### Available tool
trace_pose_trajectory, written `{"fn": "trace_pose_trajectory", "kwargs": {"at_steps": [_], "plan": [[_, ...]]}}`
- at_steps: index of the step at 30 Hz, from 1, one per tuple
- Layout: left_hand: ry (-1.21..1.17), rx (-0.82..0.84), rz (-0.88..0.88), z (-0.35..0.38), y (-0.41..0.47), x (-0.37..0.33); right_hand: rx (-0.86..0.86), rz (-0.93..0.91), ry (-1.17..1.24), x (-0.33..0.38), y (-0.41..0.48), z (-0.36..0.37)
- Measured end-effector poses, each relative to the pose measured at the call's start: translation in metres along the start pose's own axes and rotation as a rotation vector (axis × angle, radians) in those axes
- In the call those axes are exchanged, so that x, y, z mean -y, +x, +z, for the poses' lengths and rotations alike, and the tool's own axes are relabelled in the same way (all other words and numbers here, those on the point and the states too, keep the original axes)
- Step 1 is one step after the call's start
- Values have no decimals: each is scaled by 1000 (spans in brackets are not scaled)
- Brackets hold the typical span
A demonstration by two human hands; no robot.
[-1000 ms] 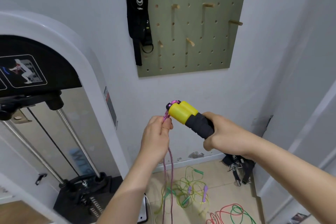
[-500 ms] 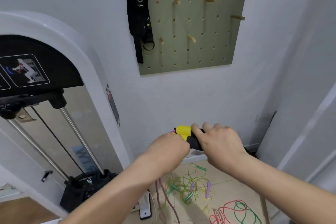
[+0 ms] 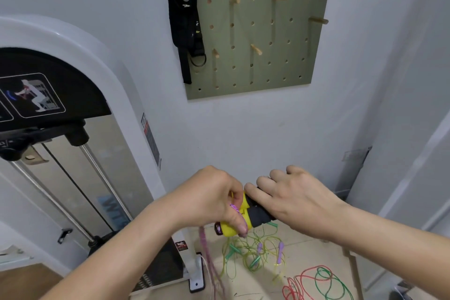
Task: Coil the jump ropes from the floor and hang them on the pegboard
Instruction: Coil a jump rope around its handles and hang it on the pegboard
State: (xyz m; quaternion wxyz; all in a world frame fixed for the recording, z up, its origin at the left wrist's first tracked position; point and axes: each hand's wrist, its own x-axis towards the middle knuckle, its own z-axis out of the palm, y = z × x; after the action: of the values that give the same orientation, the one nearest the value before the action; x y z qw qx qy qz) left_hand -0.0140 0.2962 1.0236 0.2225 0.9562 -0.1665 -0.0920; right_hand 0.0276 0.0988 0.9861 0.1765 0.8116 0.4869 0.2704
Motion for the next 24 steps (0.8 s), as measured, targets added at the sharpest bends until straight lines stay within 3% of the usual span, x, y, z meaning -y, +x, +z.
{"fn": "trace_pose_trajectory", "kwargs": {"at_steps": [6, 12, 15, 19, 24], "plan": [[-395, 52, -26, -25, 1, 18, -134, -77, 141, 3, -7, -17], [-1227, -317, 26, 4, 0, 17, -175, 183, 342, 0, -7, -24], [-1427, -433, -139, 25, -1, -4, -165, 278, 461, 9, -9, -22], [-1433, -578, -159, 48, -3, -19, -107, 444, 518, 14, -10, -15], [-941, -607, -174, 71, 0, -3, -38, 657, 635, 13, -4, -17]]}}
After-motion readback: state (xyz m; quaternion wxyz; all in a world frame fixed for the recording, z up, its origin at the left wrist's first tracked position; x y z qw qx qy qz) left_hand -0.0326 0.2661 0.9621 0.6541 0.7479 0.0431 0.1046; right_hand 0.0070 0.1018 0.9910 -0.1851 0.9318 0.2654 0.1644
